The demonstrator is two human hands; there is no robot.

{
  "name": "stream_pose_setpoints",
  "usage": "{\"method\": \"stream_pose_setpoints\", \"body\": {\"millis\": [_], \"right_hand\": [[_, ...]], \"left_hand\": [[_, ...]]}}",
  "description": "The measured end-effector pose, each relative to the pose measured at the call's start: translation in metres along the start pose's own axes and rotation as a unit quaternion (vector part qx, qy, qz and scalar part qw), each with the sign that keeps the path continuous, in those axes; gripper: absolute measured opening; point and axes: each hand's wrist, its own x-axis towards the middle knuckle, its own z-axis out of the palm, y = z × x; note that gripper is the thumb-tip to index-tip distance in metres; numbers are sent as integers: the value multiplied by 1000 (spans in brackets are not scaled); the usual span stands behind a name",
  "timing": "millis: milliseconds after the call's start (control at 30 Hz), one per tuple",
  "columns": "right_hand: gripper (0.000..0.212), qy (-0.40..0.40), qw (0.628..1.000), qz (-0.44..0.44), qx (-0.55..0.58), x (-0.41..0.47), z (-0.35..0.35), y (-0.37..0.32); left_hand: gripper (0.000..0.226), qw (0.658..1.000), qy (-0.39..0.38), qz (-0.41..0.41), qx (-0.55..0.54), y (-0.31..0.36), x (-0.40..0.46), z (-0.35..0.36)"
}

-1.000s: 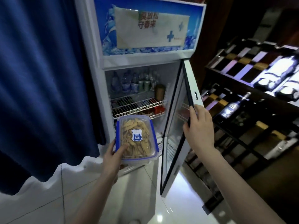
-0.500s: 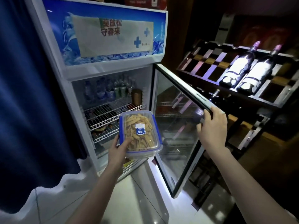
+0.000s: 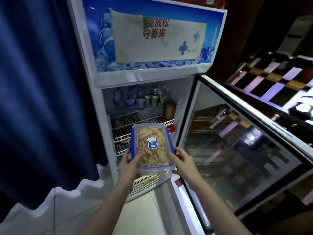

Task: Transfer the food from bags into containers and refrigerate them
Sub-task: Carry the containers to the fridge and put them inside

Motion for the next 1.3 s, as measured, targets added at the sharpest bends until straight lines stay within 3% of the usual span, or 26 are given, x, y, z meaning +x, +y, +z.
{"method": "stream_pose_setpoints", "body": {"millis": [167, 333, 533, 667, 833, 1033, 1100, 1133, 1233, 1300], "right_hand": [[49, 2, 999, 3, 40, 55, 32, -8], [44, 18, 998, 28, 58, 99, 51, -13], [37, 18, 997, 52, 61, 156, 59, -15], [29, -10, 998, 52, 44, 205, 64, -11], [36, -65, 997, 29, 3, 285, 77, -1], [52, -137, 989, 10, -63, 352, 100, 10], [57, -158, 986, 6, -55, 364, 107, 14], [61, -173, 984, 6, -44, 366, 111, 16], [81, -198, 976, -46, -76, 374, 122, 22], [75, -172, 975, -92, -108, 379, 127, 23]], "left_hand": [[62, 1000, 22, -5, -5, 9, 43, -14], [57, 1000, -9, -5, 8, 18, 77, -25], [89, 994, -82, 8, 77, 23, 114, -26], [90, 992, -31, 25, 121, 20, 153, -25], [93, 994, 31, 47, 98, 10, 216, -13], [66, 979, 125, 69, 145, -5, 278, -18], [69, 971, 153, 76, 167, -10, 289, -22], [68, 965, 165, 79, 189, -14, 294, -25], [37, 930, 205, 134, 273, -19, 299, -24], [33, 886, 237, 194, 348, -22, 300, -21]]}}
